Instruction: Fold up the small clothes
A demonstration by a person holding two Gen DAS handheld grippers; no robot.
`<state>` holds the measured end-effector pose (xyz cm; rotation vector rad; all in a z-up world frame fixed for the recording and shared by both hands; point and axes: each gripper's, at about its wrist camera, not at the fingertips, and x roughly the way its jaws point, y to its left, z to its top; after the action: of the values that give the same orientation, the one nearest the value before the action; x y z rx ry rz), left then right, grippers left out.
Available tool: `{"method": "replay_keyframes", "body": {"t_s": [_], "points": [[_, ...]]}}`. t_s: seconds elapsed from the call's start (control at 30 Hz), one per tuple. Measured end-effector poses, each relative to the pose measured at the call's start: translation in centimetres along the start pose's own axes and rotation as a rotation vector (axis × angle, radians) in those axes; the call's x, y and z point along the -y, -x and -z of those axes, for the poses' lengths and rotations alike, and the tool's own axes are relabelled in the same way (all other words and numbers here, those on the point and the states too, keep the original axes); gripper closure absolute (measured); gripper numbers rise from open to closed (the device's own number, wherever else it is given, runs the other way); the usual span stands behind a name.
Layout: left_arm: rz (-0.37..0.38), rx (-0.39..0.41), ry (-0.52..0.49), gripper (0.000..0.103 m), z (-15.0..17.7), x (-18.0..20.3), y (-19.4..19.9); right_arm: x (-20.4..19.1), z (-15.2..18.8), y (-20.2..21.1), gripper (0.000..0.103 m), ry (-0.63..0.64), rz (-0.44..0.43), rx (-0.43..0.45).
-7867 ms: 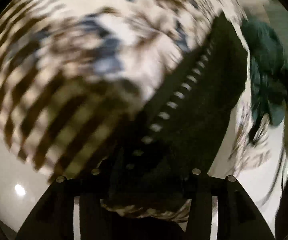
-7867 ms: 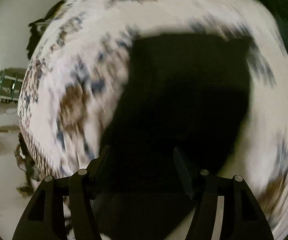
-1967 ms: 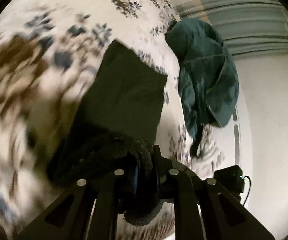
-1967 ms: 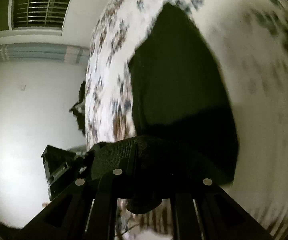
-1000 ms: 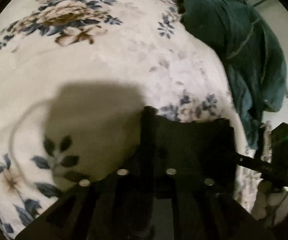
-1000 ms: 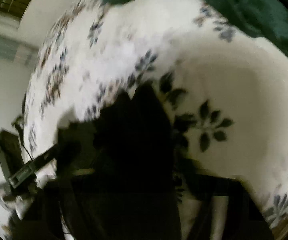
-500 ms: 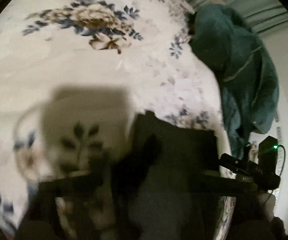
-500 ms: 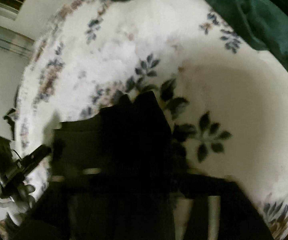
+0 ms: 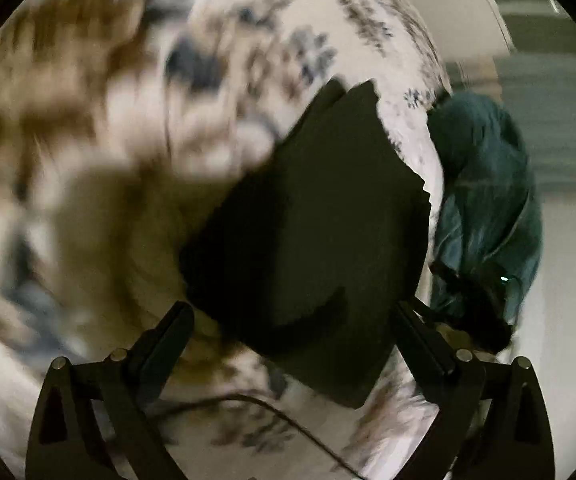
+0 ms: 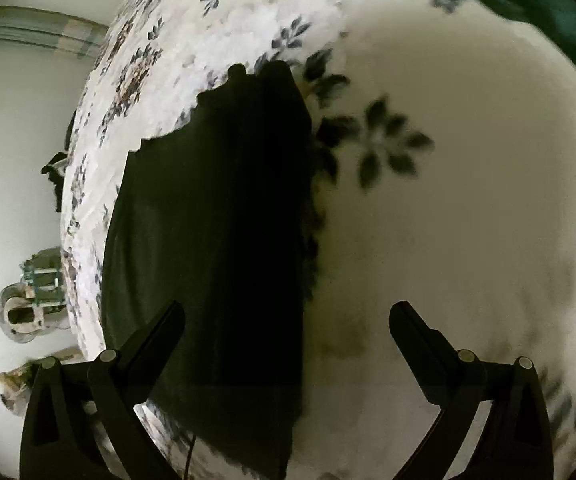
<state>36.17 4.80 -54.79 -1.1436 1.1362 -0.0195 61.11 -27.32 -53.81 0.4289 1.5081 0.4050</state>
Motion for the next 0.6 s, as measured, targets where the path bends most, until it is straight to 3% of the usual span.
{"method": "replay_keyframes", "body": {"t_s": [0.07, 0.1, 0.17, 0.2, 0.23, 0.27, 0.3, 0.33, 0.47, 0.6], "points": [[0.047, 0.000, 0.070, 0.004, 0.6, -1.0, -3.4, 0.1, -1.9, -1.8, 0.004, 0.000, -0.048, -0.013], [0.035, 0.013, 0.078, 0.006, 0.5, -1.1, -4.1, 0.1, -2.8, -2.9, 0.006, -0.006, -0.078, -0.032], [0.057, 0.093, 0.098, 0.006, -0.1, -0.7, -4.3, -0.4, -3.9, -4.4, 0.006, -0.005, -0.108, -0.050], [0.050, 0.132, 0.089, 0.021, -0.5, -0.2, -3.9, -0.9, -4.2, -4.9, 0.009, -0.004, -0.131, -0.041], [0.040, 0.151, 0.080, 0.043, -0.9, 0.1, -3.6, -1.3, -4.4, -5.3, 0.031, -0.005, -0.152, -0.036], [0.059, 0.165, 0.076, 0.056, -1.0, 0.1, -3.3, -1.5, -4.4, -5.8, 0.049, -0.026, -0.127, -0.042], [0.066, 0.176, 0.069, 0.062, -1.3, 0.2, -2.9, -1.6, -4.3, -6.3, 0.070, -0.050, -0.128, -0.044], [0.065, 0.175, 0.060, 0.064, -1.8, 0.5, -2.5, -1.7, -4.0, -6.5, 0.075, -0.067, -0.146, -0.038], [0.079, 0.131, 0.034, 0.067, -4.0, 1.0, -0.5, -1.2, -1.5, -4.7, 0.080, -0.157, -0.194, 0.036], [0.102, 0.049, -0.072, 0.067, -8.2, 2.9, 2.2, -2.5, 4.8, -0.6, 0.082, -0.199, -0.201, 0.136]]}}
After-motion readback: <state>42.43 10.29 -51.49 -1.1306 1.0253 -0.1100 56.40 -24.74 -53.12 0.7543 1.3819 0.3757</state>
